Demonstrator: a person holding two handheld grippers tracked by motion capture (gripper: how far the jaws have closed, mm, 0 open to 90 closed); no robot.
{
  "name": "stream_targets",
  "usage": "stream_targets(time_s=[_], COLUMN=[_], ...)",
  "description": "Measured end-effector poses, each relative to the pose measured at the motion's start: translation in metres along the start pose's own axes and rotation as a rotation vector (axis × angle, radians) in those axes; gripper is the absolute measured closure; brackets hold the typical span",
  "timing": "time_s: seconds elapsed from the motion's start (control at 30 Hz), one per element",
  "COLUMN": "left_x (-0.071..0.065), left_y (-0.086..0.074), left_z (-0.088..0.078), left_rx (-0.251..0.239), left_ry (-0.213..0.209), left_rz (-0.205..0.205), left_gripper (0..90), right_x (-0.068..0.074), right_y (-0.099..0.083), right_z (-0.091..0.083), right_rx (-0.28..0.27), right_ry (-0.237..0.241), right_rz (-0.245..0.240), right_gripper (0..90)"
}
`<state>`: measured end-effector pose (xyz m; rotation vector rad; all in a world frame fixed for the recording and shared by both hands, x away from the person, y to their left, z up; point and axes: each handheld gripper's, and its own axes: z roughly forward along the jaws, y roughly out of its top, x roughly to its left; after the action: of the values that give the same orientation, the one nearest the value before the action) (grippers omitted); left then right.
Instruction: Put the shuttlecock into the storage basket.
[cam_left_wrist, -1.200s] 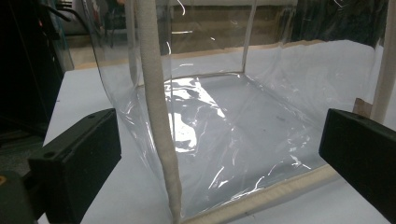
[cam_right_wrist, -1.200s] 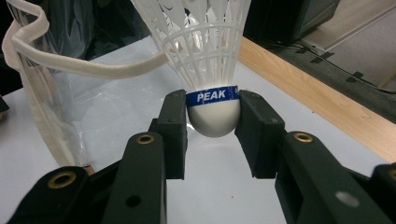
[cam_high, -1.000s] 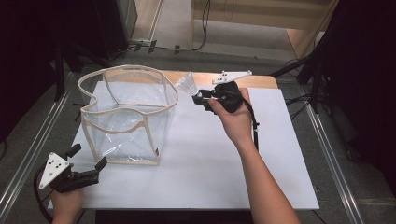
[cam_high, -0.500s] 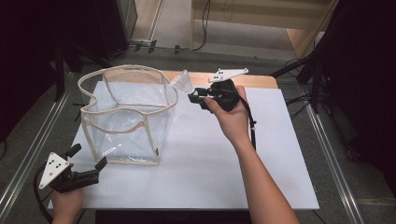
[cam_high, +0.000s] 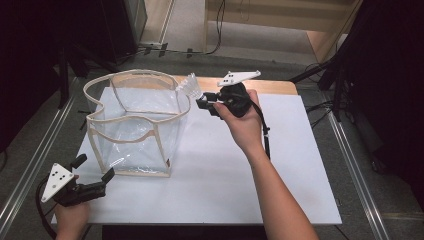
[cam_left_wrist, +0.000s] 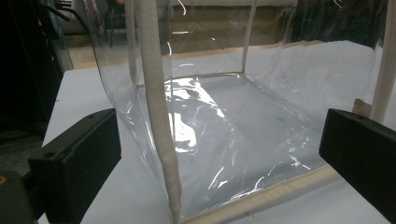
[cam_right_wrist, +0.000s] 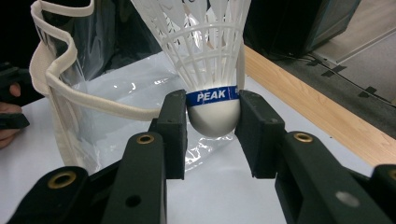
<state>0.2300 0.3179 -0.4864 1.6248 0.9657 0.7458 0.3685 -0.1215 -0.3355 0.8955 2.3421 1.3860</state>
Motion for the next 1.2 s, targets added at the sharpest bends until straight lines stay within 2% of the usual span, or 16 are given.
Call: stream_targets(time_s=[0.87,1.07,1.1,1.2], left_x=[0.001,0.001,0.001,0.0], left_y=[0.0,0.0,0.0,0.0], left_z=[0.0,0.0,0.0,0.001], left_rx=[-0.001,0.001,0.002,0.003], left_ry=[-0.001,-0.002,-0.001,0.0], left_rz=[-0.01,-0.005,-0.005,-0.003], left_gripper=[0.0,0.0,0.0,0.0], right_x=[0.012,0.017,0.017,0.015], right_y=[0.017,0.02,0.02,0.018], right_z=[0.014,0.023,0.026,0.028], right_rx=[0.012,0.015,0.012,0.014], right_ry=[0.033,0.048,0.054,0.089], right_rz=[-0.033,-0.039,-0.032,-0.029], right_gripper=[62.4,62.3,59.4,35.7])
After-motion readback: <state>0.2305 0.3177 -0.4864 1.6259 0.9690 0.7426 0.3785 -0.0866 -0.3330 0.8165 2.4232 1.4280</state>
